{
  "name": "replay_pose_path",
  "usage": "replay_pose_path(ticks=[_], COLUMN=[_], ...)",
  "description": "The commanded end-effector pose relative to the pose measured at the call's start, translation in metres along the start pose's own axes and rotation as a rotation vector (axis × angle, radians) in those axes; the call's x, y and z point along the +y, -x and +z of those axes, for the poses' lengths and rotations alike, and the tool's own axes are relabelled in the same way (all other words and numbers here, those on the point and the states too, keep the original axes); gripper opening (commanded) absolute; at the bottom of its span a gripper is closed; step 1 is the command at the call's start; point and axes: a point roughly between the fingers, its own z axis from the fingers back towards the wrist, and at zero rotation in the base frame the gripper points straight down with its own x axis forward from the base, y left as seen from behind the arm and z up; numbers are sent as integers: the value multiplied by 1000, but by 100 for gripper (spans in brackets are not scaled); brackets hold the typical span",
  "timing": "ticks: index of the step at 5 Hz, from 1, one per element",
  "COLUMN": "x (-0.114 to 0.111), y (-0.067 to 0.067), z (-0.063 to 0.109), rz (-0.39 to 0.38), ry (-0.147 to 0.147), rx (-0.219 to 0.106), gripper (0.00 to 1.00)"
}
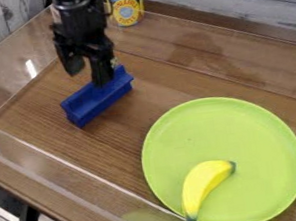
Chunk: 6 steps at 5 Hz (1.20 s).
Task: Remove the blue object from inside the green plate and put it on the table
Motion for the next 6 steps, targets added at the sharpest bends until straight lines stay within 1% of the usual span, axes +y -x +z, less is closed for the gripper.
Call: replay_pose_path(ticks=[1, 2, 3, 6], x=[7, 6, 6, 4], y=[-9, -10, -12, -13], z=[33, 40, 42, 46], rz=[4, -3, -15, -30], ry=[-23, -8, 4, 41], rx=[-93, -112, -117, -110], gripper=[100, 100, 100, 100])
